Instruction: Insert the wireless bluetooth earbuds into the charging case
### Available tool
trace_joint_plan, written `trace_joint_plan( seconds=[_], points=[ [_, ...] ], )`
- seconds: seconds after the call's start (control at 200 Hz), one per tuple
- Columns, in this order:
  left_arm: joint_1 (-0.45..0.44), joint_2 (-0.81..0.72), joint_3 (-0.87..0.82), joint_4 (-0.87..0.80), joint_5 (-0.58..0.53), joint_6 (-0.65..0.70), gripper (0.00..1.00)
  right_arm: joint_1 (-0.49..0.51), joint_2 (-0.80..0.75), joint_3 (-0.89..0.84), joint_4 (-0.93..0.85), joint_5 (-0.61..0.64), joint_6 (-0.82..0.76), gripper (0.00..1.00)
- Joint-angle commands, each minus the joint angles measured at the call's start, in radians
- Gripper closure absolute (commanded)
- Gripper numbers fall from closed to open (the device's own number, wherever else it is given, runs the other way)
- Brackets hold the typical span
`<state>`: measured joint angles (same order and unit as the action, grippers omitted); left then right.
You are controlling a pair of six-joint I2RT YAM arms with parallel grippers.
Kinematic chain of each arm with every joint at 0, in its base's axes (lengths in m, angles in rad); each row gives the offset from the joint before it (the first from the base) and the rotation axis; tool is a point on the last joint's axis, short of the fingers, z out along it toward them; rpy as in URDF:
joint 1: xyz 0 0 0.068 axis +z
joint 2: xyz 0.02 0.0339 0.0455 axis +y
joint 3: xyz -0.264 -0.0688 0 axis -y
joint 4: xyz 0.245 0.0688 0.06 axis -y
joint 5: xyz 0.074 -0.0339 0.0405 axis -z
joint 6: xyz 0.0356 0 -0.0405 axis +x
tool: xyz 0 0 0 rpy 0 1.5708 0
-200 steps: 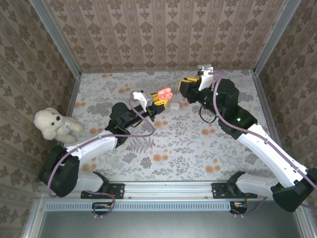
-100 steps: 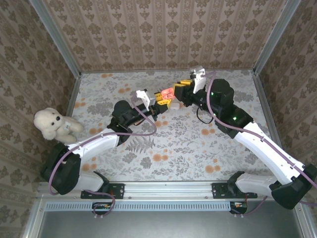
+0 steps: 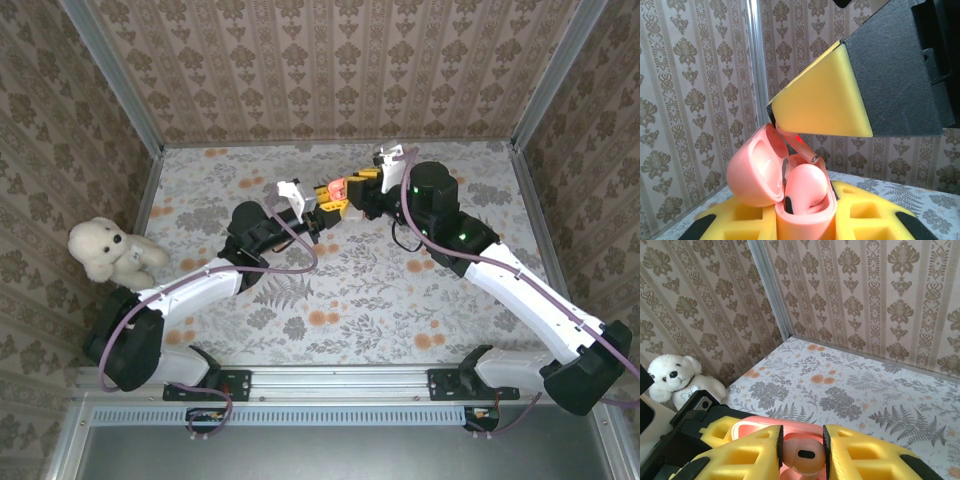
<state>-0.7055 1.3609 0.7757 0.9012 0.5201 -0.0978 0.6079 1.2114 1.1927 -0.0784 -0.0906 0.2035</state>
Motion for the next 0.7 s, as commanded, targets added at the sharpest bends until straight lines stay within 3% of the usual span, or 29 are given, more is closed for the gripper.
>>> trace_joint_plan(
  seconds=[0.0, 0.695],
  points=[
    [-0.005, 0.003, 0.029, 0.008, 0.016, -0.006, 1.0, 0.006, 0.008, -0.014, 0.014, 0.036, -0.026, 0.72],
    [-0.008, -0.019, 0.019, 0.008, 0.011, -0.001, 1.0, 0.0, 0.027, -0.025, -0.002, 0.08, -0.041, 0.73]
  ],
)
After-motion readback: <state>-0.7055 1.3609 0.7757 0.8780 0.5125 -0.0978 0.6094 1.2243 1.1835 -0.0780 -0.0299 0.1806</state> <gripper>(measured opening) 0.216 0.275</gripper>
